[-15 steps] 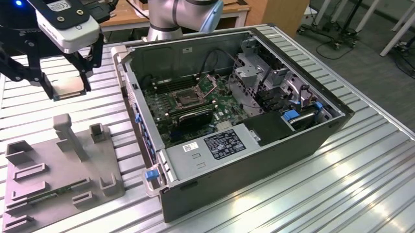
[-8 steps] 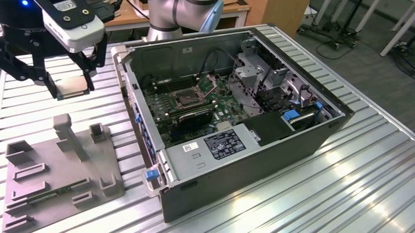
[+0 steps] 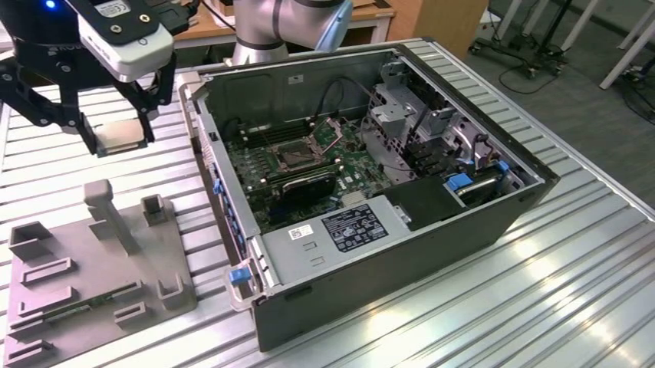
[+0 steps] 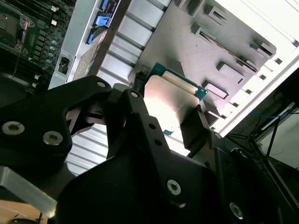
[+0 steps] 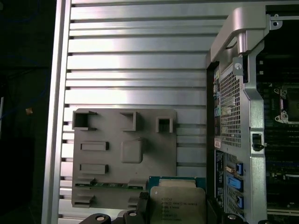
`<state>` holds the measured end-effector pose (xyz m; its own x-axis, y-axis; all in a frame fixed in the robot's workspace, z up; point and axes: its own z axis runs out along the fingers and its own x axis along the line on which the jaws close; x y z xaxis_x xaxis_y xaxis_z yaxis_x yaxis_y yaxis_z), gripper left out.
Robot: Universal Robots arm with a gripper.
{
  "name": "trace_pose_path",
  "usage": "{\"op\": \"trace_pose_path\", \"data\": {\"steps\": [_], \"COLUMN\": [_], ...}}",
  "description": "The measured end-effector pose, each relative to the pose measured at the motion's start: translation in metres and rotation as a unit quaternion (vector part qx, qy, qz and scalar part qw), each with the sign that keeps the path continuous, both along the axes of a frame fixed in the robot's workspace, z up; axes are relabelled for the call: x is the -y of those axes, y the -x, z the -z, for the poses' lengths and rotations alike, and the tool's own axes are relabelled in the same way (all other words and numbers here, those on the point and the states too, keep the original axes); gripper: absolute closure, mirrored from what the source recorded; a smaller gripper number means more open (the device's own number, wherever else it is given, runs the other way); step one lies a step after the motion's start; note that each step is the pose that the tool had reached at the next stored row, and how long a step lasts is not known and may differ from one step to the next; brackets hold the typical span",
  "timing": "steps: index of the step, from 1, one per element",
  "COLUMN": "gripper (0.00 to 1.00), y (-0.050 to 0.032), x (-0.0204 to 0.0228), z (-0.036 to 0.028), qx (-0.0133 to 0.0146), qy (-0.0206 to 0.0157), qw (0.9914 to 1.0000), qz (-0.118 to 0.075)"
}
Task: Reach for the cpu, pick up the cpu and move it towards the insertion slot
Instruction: 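Pick up the cpu and move it towards the insertion slot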
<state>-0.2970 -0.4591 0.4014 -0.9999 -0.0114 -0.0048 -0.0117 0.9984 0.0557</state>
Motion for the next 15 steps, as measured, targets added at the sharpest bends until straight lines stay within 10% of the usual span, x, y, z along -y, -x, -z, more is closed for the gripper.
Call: {"op": "trace_pose_path", "data": {"steps": [15], "gripper": [0.45], "y": [-0.0093], "x": [0.0], "z": [0.0003], "qx": [0.0], "qy": [0.0], "qw": [1.0], "qz": [0.0]}}
